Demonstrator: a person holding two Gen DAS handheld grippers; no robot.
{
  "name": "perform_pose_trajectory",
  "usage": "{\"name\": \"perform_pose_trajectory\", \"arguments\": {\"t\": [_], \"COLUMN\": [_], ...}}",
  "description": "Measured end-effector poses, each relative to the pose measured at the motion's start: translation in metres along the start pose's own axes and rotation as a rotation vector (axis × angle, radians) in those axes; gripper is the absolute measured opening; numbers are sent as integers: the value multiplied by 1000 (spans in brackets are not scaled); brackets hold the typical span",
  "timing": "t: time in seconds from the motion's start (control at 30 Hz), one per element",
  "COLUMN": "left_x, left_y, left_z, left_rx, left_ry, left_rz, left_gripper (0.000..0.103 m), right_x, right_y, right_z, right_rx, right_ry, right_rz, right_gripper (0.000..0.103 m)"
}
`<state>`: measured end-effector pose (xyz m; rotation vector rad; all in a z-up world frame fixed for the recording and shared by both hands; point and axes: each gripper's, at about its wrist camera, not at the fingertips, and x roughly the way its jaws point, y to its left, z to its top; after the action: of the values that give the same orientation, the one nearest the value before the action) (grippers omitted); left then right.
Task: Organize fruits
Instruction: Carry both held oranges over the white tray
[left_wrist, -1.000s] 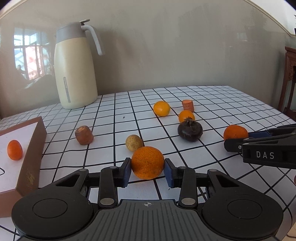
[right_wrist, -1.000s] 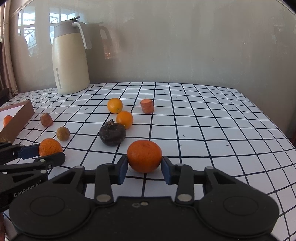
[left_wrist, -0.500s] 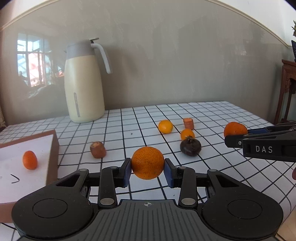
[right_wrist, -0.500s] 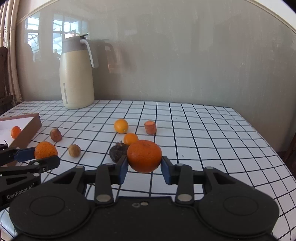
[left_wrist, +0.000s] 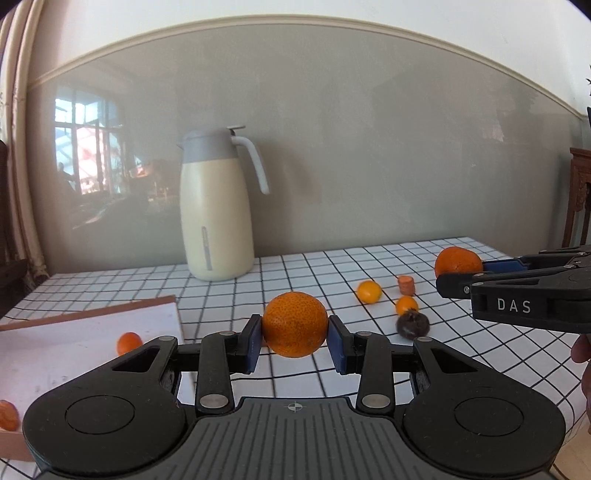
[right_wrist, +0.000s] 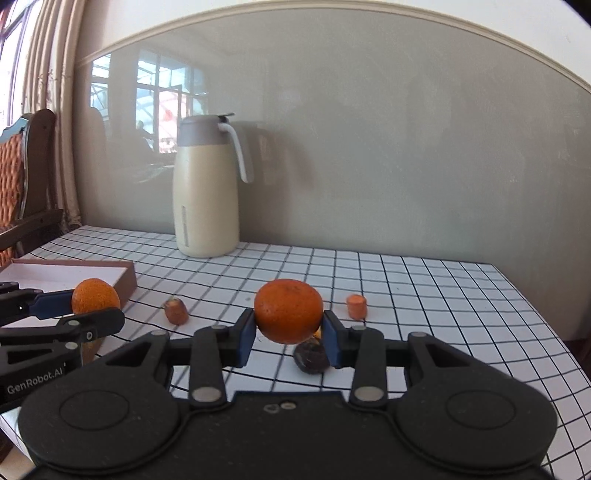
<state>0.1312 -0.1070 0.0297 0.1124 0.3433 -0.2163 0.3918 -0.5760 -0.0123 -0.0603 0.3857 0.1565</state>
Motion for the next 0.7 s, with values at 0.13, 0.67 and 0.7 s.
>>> {"name": "perform_pose_trajectory", "arguments": {"t": [0.13, 0.67, 0.7], "left_x": [-8, -32, -34], "left_y": [19, 106, 111], "left_z": [2, -2, -3], "left_rx": [-7, -81, -88], "left_ry": [-11, -35, -36], "left_rz": [25, 158, 164], "left_gripper": [38, 38, 38], "right_x": [1, 9, 9], "right_y": [14, 89, 94], "right_z": [6, 24, 25], "right_rx": [-6, -58, -60], "right_ry": [-19, -61, -64], "right_rz": [22, 132, 141], "right_gripper": [30, 30, 30]}}
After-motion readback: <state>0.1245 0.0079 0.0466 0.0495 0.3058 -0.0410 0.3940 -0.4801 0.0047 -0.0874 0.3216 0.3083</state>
